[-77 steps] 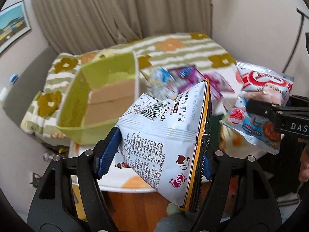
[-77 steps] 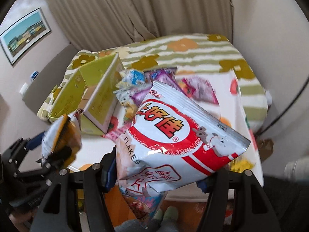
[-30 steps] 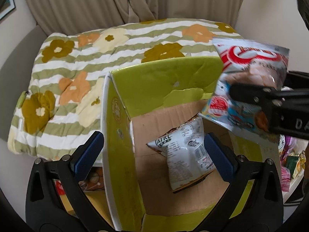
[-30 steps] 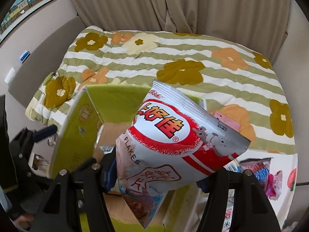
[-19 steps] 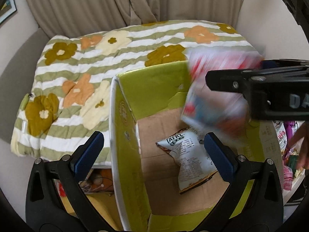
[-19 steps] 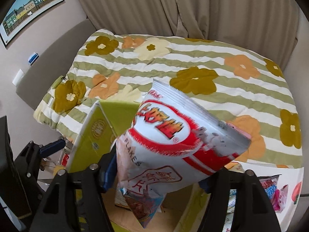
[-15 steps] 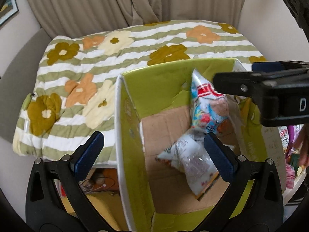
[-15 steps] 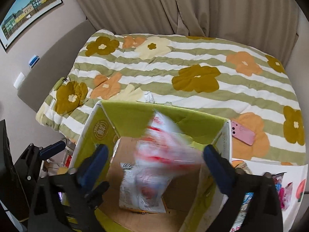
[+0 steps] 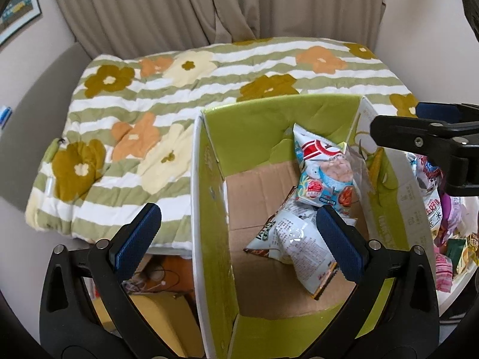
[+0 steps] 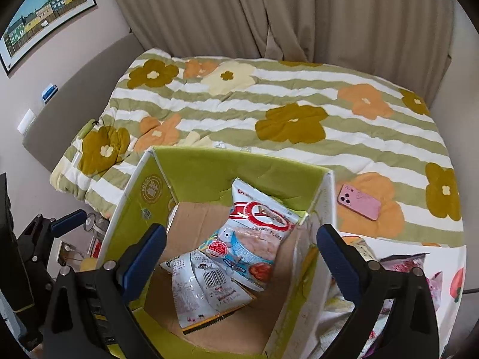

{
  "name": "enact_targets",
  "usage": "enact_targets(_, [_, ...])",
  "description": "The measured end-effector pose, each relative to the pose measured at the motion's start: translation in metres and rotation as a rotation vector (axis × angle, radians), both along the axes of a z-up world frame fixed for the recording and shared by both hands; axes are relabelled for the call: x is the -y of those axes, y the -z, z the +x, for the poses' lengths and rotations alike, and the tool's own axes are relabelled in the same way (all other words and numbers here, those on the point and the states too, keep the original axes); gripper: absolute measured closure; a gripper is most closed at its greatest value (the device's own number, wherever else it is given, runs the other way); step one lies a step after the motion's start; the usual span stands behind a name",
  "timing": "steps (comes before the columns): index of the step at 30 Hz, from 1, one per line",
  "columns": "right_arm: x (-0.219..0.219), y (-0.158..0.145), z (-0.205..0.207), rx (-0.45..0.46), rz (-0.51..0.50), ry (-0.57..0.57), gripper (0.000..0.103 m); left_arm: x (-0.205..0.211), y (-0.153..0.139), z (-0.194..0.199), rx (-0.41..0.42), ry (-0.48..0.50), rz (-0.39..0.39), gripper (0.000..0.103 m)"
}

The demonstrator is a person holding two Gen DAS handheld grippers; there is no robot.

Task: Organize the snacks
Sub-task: 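Lower the red-and-white Flakes bag into the box and open the right tool, then grasp the pink striped bag with the left tool while the right tool grasps the gold Pillows bag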

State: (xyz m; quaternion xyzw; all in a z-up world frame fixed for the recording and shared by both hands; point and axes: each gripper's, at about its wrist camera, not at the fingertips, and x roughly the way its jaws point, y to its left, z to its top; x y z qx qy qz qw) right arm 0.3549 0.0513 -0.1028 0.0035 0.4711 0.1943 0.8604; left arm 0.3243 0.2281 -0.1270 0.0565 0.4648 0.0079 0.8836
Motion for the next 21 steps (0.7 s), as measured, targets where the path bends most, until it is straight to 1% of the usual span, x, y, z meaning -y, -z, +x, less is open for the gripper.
enact_targets(5, [0.020,-0.020,-0.026,0.056,0.034,0.008,0.003,0.020,-0.025,-0.030,0.052,-0.026,0.012,0.001])
enact_targets(9, [0.051,-0.043,-0.060,0.125,0.075,0.020,0.003,0.042,-0.047,-0.061,0.103,-0.055,-0.013,0.001])
enact_targets(12, [0.076,-0.057,-0.088,0.171,0.096,0.032,0.003,0.067,-0.061,-0.088,0.143,-0.068,-0.028,0.001])
enact_targets(16, [0.120,-0.067,-0.125,0.216,0.104,0.053,0.003,0.108,-0.070,-0.121,0.177,-0.054,-0.057,0.001])
enact_targets(21, [0.182,-0.066,-0.168,0.254,0.063,0.087,0.003,0.160,-0.067,-0.160,0.189,-0.034,-0.086,0.001])
